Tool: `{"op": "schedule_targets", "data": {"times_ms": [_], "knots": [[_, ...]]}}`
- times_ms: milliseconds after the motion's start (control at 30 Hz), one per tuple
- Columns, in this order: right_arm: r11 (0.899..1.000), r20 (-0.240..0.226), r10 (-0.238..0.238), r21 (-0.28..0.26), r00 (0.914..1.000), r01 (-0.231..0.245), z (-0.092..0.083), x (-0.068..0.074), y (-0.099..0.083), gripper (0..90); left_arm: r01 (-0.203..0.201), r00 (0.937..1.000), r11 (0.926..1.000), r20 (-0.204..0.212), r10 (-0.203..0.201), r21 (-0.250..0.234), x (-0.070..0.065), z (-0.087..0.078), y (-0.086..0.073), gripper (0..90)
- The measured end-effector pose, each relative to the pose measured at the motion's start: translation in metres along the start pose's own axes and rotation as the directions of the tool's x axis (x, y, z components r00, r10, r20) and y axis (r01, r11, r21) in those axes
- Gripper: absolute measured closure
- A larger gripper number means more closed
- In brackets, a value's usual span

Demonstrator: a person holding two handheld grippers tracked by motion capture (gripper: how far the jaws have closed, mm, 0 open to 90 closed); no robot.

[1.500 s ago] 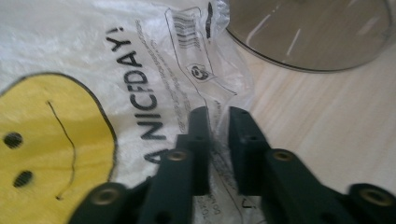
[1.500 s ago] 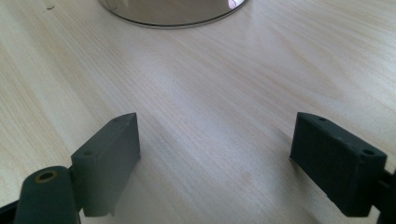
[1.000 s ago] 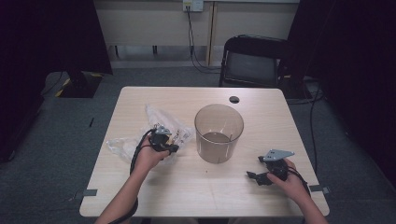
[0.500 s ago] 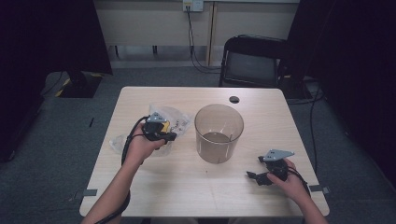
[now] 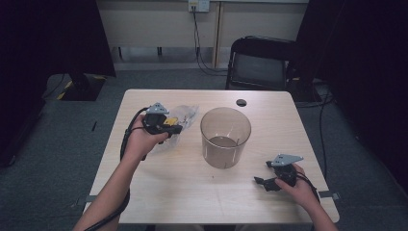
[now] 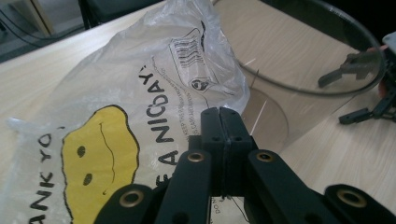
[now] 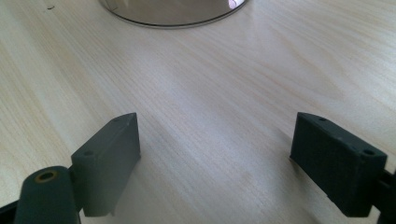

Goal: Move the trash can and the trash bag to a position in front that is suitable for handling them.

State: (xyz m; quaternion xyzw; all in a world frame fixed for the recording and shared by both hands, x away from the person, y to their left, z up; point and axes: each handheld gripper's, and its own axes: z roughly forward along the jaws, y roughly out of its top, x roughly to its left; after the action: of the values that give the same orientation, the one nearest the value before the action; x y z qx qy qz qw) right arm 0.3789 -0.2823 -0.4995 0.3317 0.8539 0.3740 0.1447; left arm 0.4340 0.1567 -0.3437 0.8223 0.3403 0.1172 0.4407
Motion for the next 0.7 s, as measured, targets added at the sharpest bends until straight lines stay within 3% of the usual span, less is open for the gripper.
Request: {"op": "schedule_targets", "data": {"times_ms": [267,700], "knots": [[1.000,0.001,-0.001,-0.002,1.0000,0.001,0.000,0.000,0.000,14.8,-0.051,0.9982,0.9986,0.030,0.051,-0.017,-0.016,0.005,0.028,89.9],[1.000,0.002,-0.001,-0.001,1.0000,0.001,0.000,0.000,0.000,14.8,-0.135,0.9862,0.9908,0.097,0.134,0.003,-0.046,0.044,0.061,89.9]]}}
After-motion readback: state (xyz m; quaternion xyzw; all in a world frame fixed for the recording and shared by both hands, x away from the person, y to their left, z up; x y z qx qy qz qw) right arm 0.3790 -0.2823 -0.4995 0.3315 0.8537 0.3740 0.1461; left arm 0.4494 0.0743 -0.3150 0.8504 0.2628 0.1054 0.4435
